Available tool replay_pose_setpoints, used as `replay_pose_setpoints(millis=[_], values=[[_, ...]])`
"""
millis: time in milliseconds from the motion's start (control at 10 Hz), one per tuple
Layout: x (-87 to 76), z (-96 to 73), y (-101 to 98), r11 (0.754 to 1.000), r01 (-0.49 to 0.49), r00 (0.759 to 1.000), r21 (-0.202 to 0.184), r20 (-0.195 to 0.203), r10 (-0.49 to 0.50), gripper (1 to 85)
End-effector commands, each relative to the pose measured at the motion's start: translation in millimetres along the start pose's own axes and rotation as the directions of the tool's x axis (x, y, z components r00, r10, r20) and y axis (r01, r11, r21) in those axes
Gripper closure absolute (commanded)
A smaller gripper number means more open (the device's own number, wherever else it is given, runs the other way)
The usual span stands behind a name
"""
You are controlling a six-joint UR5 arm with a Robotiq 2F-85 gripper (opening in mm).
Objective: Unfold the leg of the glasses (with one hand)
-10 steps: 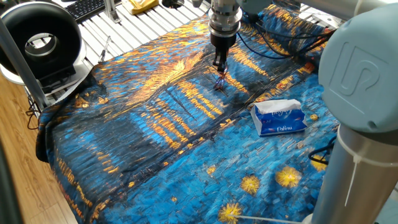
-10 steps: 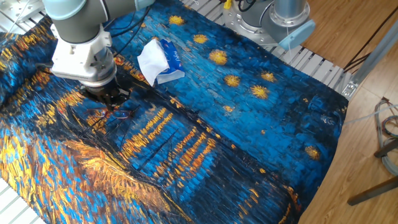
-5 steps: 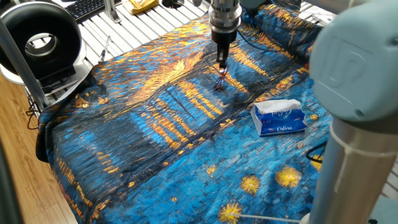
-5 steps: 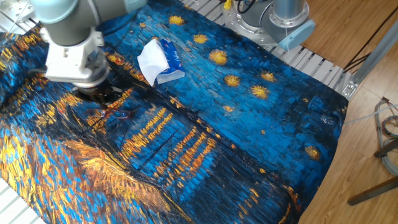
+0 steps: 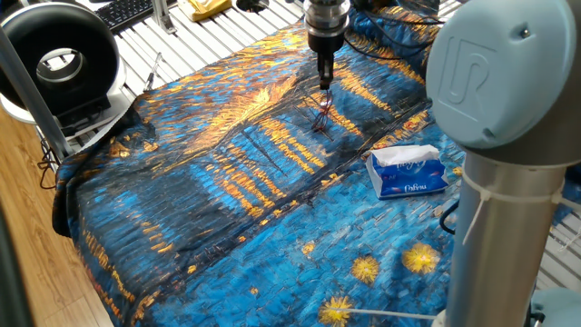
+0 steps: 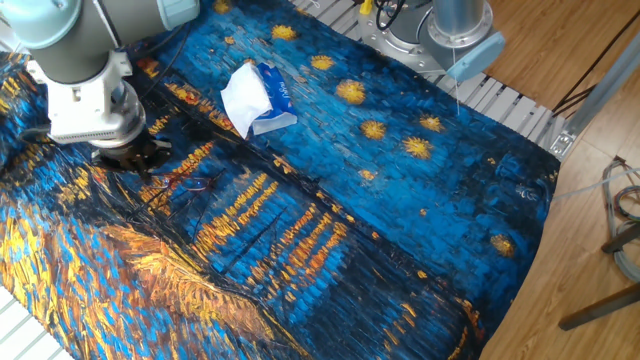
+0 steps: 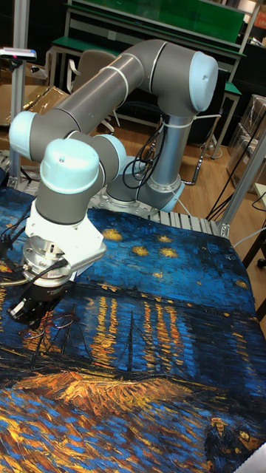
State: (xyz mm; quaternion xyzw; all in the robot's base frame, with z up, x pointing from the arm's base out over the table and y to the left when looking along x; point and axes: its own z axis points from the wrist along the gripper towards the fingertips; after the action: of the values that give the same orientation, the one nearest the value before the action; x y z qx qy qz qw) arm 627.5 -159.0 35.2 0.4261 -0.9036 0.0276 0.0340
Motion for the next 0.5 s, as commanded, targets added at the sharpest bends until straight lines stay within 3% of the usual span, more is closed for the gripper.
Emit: replay_pose_setpoints(millis=[0, 100, 400], values=[[5.5, -0.2, 2.6, 0.995, 0.095, 0.995, -0.03, -0.014, -0.095, 26.3], [8.9, 0.1, 3.4, 0.989, 0.145, 0.989, -0.033, -0.029, -0.146, 23.3], [5.3, -0.4, -10.8, 0.945, 0.326, 0.945, 0.024, -0.028, -0.325, 10.7]])
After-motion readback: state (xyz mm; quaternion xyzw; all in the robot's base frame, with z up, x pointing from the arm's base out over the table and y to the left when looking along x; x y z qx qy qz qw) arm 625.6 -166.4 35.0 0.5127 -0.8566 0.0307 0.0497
